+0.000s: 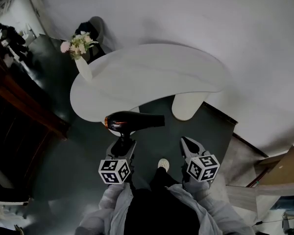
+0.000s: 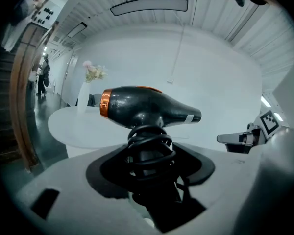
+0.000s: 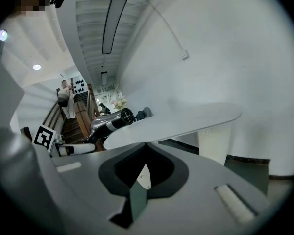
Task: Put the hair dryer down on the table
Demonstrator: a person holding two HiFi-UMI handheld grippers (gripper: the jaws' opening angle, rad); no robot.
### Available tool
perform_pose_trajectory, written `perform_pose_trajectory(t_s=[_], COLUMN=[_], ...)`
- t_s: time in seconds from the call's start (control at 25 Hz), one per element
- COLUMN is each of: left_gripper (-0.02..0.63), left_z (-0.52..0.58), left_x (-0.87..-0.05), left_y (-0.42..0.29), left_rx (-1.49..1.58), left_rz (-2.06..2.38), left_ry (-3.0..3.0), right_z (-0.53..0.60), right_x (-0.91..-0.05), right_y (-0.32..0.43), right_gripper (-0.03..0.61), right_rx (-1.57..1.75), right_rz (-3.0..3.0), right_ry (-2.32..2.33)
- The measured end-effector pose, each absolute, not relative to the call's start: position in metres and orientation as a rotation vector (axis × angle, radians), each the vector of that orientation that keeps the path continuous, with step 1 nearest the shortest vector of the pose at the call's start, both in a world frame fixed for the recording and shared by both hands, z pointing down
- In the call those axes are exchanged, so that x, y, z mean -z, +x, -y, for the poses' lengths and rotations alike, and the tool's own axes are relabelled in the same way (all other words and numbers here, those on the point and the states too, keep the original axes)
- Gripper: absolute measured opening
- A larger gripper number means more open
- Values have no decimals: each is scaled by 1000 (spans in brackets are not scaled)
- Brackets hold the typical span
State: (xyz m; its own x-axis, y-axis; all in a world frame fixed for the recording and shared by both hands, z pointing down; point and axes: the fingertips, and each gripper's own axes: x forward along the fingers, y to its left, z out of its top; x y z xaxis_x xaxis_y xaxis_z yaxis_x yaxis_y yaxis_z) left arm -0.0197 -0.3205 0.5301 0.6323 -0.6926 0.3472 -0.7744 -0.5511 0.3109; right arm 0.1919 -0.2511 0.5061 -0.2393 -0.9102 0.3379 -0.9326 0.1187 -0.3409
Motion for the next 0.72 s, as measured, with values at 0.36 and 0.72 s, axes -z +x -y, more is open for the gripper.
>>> perform_pose_trajectory(t_s=[0.36,0.72], left_gripper=[278,278], left_z=[429,474], left_x=[-509,-504], left_y=[85,134], left_rx=[-205,-191], left_rz=[1179,1134], left_ry=[2458,2450], right_z=[362,397], right_x=[-488,-507], right_y=[298,334], right_gripper=[13,14], right_rx=[-702,-776], right_rz=[2366,2347], right_ry=[1909,1913])
